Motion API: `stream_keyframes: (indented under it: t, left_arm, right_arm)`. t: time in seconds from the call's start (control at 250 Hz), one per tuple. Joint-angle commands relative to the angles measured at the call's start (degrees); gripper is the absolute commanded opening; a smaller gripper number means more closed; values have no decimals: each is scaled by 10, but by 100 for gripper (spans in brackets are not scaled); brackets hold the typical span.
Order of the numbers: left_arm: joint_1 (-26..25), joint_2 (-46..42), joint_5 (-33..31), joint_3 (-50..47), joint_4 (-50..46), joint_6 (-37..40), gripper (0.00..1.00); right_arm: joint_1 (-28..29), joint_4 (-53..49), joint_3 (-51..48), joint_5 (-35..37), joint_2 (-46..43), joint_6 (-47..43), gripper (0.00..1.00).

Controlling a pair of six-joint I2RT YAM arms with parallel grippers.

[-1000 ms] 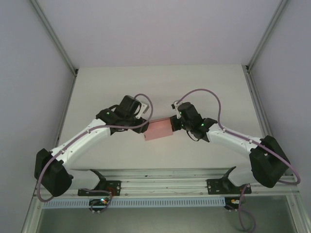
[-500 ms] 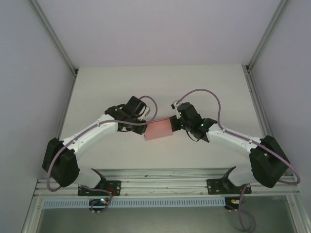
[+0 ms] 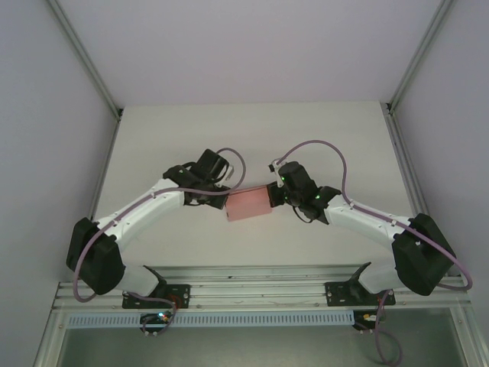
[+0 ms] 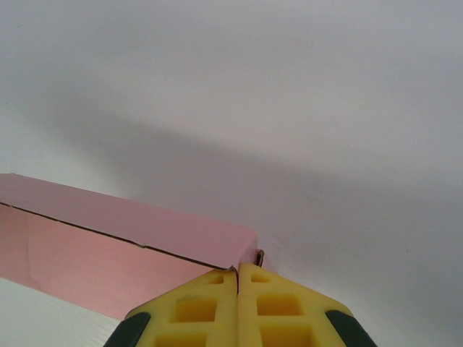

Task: Assemble paper box

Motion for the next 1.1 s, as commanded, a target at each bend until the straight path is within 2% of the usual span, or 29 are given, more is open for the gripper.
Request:
stream_keyframes:
  t: [0.0,0.22,0.471,0.687,0.803,0.915,1.03,1.098]
  left_arm:
    - [3,8,8,22,-6,-11,0]
    - [20,35,43,61,-48,-93,0]
    - [73,25,180,26,-13,-201,0]
    - [91,32,246,47,-11,-232,0]
    - [90,37,200,56,-39,-219,0]
    - [87,34,181,36,-35,-202,0]
    - [64,28,99,12,-31,-165,0]
    - [51,26,92,-5,-15,-159,0]
  right_arm:
    - [10,-50,-2,11,11,1,0]
    - [41,-73,11,104,13,6,0]
    - [70,-108,22,173,26,74,0]
    - [85,-97,18,174,27,80,0]
    - [87,-91,14,184,23,77,0]
    - [87,-82,6,186,17,75,0]
    - [88,-49,-17,184,11,61,0]
    - [88,-25,-31,184,11,53,0]
